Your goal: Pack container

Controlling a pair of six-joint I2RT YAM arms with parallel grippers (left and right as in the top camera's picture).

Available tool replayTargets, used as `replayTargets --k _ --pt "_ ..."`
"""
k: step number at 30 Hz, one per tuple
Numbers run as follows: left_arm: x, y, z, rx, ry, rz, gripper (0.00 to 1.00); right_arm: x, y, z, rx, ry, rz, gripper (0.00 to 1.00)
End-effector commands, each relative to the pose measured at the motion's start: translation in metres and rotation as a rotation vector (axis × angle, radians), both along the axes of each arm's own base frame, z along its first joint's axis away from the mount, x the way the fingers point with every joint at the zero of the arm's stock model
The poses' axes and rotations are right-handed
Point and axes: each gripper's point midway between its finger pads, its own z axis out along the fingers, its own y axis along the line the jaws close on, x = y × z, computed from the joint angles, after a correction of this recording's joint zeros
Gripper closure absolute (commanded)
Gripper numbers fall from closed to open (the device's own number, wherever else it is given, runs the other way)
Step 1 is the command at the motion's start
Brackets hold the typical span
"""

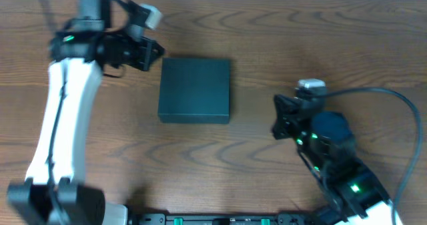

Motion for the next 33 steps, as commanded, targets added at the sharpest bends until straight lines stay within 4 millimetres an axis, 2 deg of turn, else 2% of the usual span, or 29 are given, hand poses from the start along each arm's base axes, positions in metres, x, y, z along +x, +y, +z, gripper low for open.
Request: replayTargets --k 1,2,3,4,5,6,13,22,31,33 --pt "0.0 0.021 0.018 0.019 -0.06 0.052 0.94 -0.006 -0.018 0.013 -0.032 -0.05 -0.024 0.75" --pt "-0.001 0.025 0.022 0.02 -0.073 0.064 0.92 -0.009 -0.02 0.015 -0.029 -0.056 -0.028 0.5" --pt "0.0 0.029 0.025 0.02 -0.084 0.074 0.72 -0.011 -0.021 0.017 -0.027 -0.06 -0.029 0.25" --pt "0.0 0.031 0.026 0.021 -0.088 0.079 0.43 -0.013 -0.022 0.016 -0.029 -0.058 -0.029 0.01" --pt "0.001 0.033 0.027 0.023 -0.092 0.084 0.15 -0.014 -0.023 0.015 -0.031 -0.053 -0.029 0.01" --pt "0.002 0.034 0.026 0.027 -0.095 0.089 0.05 -0.014 -0.023 0.013 -0.034 -0.047 -0.029 0.01" --pt "0.011 0.053 0.02 0.127 -0.106 0.163 0.05 -0.026 -0.028 -0.014 -0.085 0.068 -0.025 0.01" --pt "0.009 0.053 0.018 0.127 -0.096 0.162 0.05 -0.045 -0.036 -0.044 -0.145 0.201 -0.022 0.01" --pt "0.009 0.053 0.017 0.128 -0.092 0.163 0.05 -0.046 -0.036 -0.046 -0.148 0.209 -0.021 0.01" --pt "0.006 0.063 0.01 0.18 -0.061 0.198 0.05 -0.046 -0.036 -0.046 -0.148 0.209 -0.021 0.01"
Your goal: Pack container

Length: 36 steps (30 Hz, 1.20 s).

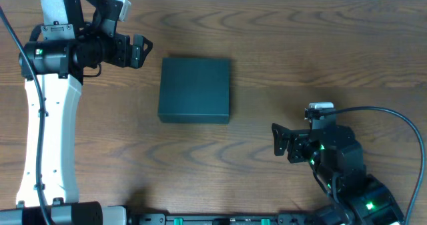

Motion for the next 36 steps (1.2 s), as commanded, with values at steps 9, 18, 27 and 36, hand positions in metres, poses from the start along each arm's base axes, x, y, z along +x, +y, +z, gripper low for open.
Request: replayTargets --k 9,18,27,36 --pt "-0.009 0.036 -0.007 0.172 0.038 0.136 0.05 0.001 -0.002 0.003 -0.006 -0.008 -0.001 0.01" --pt "-0.041 0.05 0.044 0.173 -0.092 0.293 0.05 0.001 -0.002 0.003 -0.006 -0.008 -0.001 0.01" --pt "-0.108 0.046 0.036 0.141 -0.258 0.336 0.05 0.001 -0.002 0.003 -0.006 -0.008 -0.001 0.01" --pt "-0.172 0.042 -0.027 0.012 -0.362 0.431 0.05 0.001 -0.002 0.003 -0.006 -0.008 -0.001 0.01"
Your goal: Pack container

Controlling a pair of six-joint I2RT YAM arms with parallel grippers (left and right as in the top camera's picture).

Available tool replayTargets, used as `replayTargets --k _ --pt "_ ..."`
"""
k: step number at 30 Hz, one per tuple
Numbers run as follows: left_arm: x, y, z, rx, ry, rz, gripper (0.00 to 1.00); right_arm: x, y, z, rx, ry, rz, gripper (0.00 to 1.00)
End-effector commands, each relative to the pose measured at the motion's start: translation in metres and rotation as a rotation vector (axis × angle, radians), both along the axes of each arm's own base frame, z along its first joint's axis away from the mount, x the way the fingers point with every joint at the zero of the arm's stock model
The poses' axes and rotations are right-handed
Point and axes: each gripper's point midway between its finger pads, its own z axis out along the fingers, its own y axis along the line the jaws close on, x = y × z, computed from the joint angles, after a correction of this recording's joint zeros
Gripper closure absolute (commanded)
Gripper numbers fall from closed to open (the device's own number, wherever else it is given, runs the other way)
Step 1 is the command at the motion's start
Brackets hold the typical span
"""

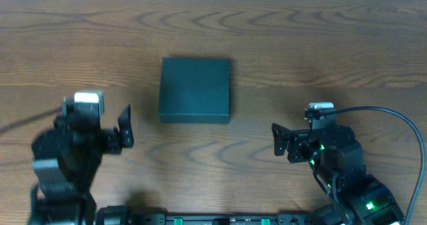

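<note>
A dark green closed box point(195, 90) lies on the wooden table point(300, 45) in the overhead view, its lid on. My left gripper point(127, 126) is at the front left, about a hand's width below and left of the box, jaws apart and holding nothing. To the front right sits my right gripper point(277, 139), also open and empty, well clear of the box.
A black rail with green lights point(220, 219) runs along the front edge between the two arm bases. A black cable point(400, 118) loops out from the right arm.
The left arm has drawn back from the far left of the table, beside the box's top corner, to the front left near its base. The right arm and the box are unchanged.
At first both grippers were near the closed box, the left at its upper left corner, the right to its lower right. Then the right had pulled back toward the front and the left had shifted further left. Now both arms sit withdrawn at the front.
</note>
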Motion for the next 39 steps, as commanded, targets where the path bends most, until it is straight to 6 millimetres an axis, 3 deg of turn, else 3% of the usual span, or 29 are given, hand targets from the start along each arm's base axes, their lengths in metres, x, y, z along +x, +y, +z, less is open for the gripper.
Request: replayTargets --k 1,15,20,29,39 --pt "-0.011 0.0 -0.026 -0.063 -0.014 0.037 0.05 0.001 -0.002 0.002 -0.006 -0.008 -0.001 0.01" --pt "-0.019 0.025 -0.117 -0.134 -0.094 0.221 0.05 0.001 -0.002 0.002 -0.006 -0.008 -0.001 0.01" --pt "-0.02 0.035 -0.141 -0.135 -0.07 0.286 0.05 0.001 -0.002 0.002 -0.006 -0.008 -0.001 0.01" --pt "-0.021 0.04 -0.165 -0.134 -0.039 0.32 0.05 0.001 -0.002 0.002 -0.006 -0.008 -0.001 0.01" --pt "-0.021 0.041 -0.168 -0.114 -0.029 0.315 0.05 0.001 -0.002 0.003 -0.006 -0.008 -0.001 0.01"
